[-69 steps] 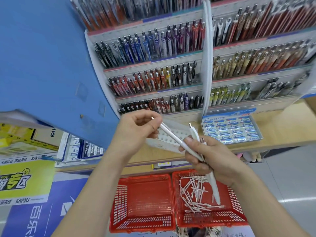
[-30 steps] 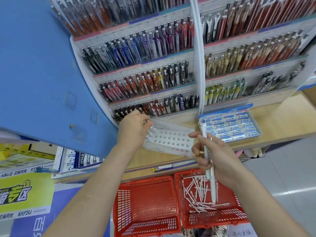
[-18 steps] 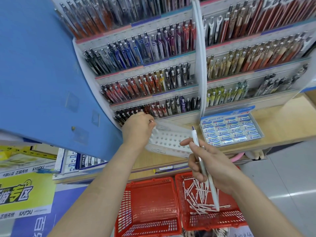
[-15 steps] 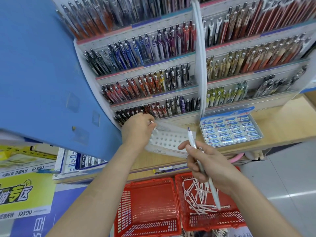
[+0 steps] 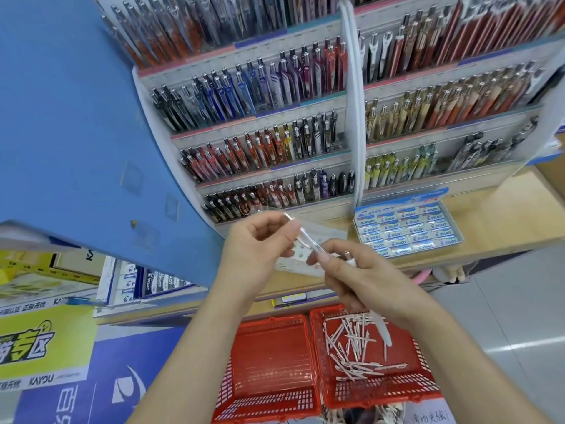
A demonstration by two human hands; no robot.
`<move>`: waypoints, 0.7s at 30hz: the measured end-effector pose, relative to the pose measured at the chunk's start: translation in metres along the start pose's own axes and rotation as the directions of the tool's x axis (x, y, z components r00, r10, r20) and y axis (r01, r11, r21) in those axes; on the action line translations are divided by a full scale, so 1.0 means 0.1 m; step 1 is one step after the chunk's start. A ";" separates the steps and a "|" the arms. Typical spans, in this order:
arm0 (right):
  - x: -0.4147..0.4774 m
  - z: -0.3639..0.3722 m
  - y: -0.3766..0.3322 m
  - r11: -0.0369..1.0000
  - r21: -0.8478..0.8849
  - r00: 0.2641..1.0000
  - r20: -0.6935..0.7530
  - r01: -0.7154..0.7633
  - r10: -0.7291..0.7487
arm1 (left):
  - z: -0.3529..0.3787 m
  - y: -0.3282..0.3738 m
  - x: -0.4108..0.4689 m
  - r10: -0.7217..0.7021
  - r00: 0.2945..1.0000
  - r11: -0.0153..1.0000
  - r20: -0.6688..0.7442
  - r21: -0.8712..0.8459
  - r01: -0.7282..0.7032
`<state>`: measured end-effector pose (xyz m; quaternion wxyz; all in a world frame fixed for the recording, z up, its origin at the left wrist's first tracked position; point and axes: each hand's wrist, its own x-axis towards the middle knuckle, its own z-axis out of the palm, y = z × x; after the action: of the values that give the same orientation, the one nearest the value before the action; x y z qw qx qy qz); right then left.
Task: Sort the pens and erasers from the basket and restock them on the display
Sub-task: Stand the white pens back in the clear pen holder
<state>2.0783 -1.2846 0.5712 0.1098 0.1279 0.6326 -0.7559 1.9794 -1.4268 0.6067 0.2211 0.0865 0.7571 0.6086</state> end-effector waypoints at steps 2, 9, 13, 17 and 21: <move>-0.03 -0.05 0.00 1.000 0.012 1.000 -0.026 0.003 -0.002 | -0.09 0.00 -0.01 -0.003 0.998 0.996 -0.061 -0.094 -0.003; -0.03 0.00 0.05 1.000 0.009 0.997 -0.079 0.027 -0.026 | -0.26 0.06 -0.06 0.027 0.998 0.999 -0.055 -0.027 -0.029; 0.06 -0.03 0.17 0.996 0.080 0.955 -0.291 -0.027 0.049 | -0.40 0.09 0.02 0.131 0.972 0.989 -0.193 0.095 -0.115; 0.11 -0.17 0.27 0.888 0.460 0.900 -0.384 -0.009 0.208 | -0.55 0.00 0.23 0.250 0.909 0.937 -0.332 0.321 -0.141; 0.07 -0.26 0.32 0.816 0.572 0.920 -0.359 0.080 0.161 | -0.47 -0.19 0.35 0.288 0.919 0.858 -0.269 0.499 -0.123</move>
<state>2.0837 -1.2650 0.5345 -0.0460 0.3169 0.3801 -0.8677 1.9302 -1.4585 0.5882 -0.0052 0.1147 0.8947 0.4317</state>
